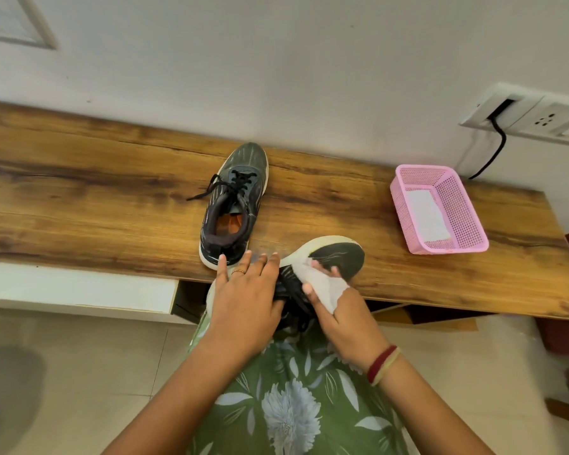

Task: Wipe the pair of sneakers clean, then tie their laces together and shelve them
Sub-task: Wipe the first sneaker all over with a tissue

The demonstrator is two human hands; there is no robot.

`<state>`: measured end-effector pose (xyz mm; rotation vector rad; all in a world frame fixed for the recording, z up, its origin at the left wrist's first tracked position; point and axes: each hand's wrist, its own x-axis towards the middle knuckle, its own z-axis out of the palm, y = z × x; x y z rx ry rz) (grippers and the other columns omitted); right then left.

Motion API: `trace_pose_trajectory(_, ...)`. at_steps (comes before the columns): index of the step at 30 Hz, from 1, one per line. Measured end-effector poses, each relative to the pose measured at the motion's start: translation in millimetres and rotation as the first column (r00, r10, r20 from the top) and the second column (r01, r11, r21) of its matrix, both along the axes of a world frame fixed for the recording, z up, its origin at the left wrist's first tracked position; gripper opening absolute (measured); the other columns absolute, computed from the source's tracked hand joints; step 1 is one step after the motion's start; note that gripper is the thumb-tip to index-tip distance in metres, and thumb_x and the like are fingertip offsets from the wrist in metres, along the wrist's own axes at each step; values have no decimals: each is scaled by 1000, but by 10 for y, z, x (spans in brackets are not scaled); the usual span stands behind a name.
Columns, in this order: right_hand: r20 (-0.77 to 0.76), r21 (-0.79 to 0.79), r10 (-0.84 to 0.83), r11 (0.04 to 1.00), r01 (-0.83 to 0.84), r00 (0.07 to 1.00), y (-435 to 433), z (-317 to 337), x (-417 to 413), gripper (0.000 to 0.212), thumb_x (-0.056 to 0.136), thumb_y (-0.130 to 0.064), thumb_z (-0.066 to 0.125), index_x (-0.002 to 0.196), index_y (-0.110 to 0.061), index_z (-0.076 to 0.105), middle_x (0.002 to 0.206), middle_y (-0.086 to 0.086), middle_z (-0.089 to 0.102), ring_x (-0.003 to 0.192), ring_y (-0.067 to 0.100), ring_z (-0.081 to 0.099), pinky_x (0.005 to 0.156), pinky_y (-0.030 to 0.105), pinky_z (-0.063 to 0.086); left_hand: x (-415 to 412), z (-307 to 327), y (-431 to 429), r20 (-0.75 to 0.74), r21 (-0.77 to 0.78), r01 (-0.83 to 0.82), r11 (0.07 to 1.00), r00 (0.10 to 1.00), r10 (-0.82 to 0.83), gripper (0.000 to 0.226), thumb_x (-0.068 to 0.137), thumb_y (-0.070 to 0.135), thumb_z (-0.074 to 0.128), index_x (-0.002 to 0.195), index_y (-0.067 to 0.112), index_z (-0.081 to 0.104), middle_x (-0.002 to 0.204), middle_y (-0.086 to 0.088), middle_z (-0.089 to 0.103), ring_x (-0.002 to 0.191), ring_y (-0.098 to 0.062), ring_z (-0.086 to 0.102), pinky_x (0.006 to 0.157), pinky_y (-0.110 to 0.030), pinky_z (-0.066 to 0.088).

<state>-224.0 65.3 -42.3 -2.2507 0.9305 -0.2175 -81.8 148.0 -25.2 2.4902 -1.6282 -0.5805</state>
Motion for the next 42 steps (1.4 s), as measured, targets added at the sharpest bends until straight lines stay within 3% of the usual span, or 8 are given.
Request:
trace_pose_trajectory(7, -149, -21, -20, 1000, 17, 989, -124, 75, -26, 48, 99, -45, 32, 139, -22, 42, 146, 2, 39, 134, 0, 16, 111, 14, 4, 40, -29, -40, -27, -45, 8, 999, 1000, -9, 65, 95, 37, 44, 151, 23, 15, 156, 4, 26, 147, -18, 13, 120, -39, 0)
trace_pose_trajectory(9, -17, 115, -37, 993, 39, 999, 11, 99, 41, 44, 98, -46, 34, 133, -26, 50, 138, 2, 51, 132, 11, 39, 112, 27, 26, 66, -37, -52, -32, -50, 2, 999, 999, -4, 64, 95, 36, 44, 151, 23, 16, 156, 4, 27, 146, -18, 15, 120, -39, 1)
trace_pose_trajectory(14, 122, 592, -329, 781, 197, 936, -41, 331, -163, 24, 95, -38, 37, 96, -32, 60, 92, -16, 64, 81, -16, 60, 70, 2, 43, 4, -50, -1, 5, -63, 14, 998, 1000, -14, 66, 95, 38, 42, 152, 24, 12, 157, 4, 22, 147, -17, 11, 119, -38, -4)
trace_pose_trajectory(18, 175, 650, -721, 596, 472, 670, -335, 202, -357, 41, 85, -52, 44, 110, -23, 58, 113, 5, 65, 102, 19, 63, 91, 36, 50, -43, -44, 38, 18, -64, 23, 998, 1000, -22, 69, 95, 39, 42, 152, 24, 8, 158, 5, 18, 148, -16, 6, 117, -37, -9)
trace_pose_trajectory(21, 191, 531, -850, 510, 677, 490, -494, 106, -307, 31, 95, -42, 41, 118, -22, 46, 110, 2, 56, 95, 15, 55, 83, 30, 46, -49, -31, 33, 21, -68, 22, 997, 1000, -20, 70, 95, 40, 43, 152, 24, 7, 159, 5, 17, 148, -16, 5, 117, -36, -9)
trace_pose_trajectory(25, 122, 315, -632, 756, 574, 765, -373, -136, -50, 53, 94, -48, 36, 106, -1, 57, 80, 3, 53, 63, 11, 49, 50, 14, 39, -55, -25, 27, 20, -56, 28, 998, 999, -27, 69, 95, 40, 42, 152, 24, 8, 159, 6, 17, 148, -15, 5, 118, -36, -8)
trace_pose_trajectory(29, 137, 41, -237, 971, 234, 962, -84, -207, 86, 49, 98, -45, 35, 126, -12, 56, 113, 3, 60, 105, 15, 55, 89, 24, 44, 9, -34, -11, -15, -82, 12, 997, 1000, -13, 64, 94, 38, 43, 151, 25, 16, 157, 6, 24, 147, -14, 12, 118, -35, -4)
trace_pose_trajectory(42, -14, -125, -144, 982, 141, 990, -292, -29, 3, 40, 100, -36, 35, 121, -13, 61, 108, 10, 66, 97, 22, 59, 91, 34, 45, 119, -64, -95, -100, -56, 17, 998, 995, -22, 57, 95, 35, 45, 148, 24, 26, 152, 4, 35, 145, -16, 19, 118, -35, 1)
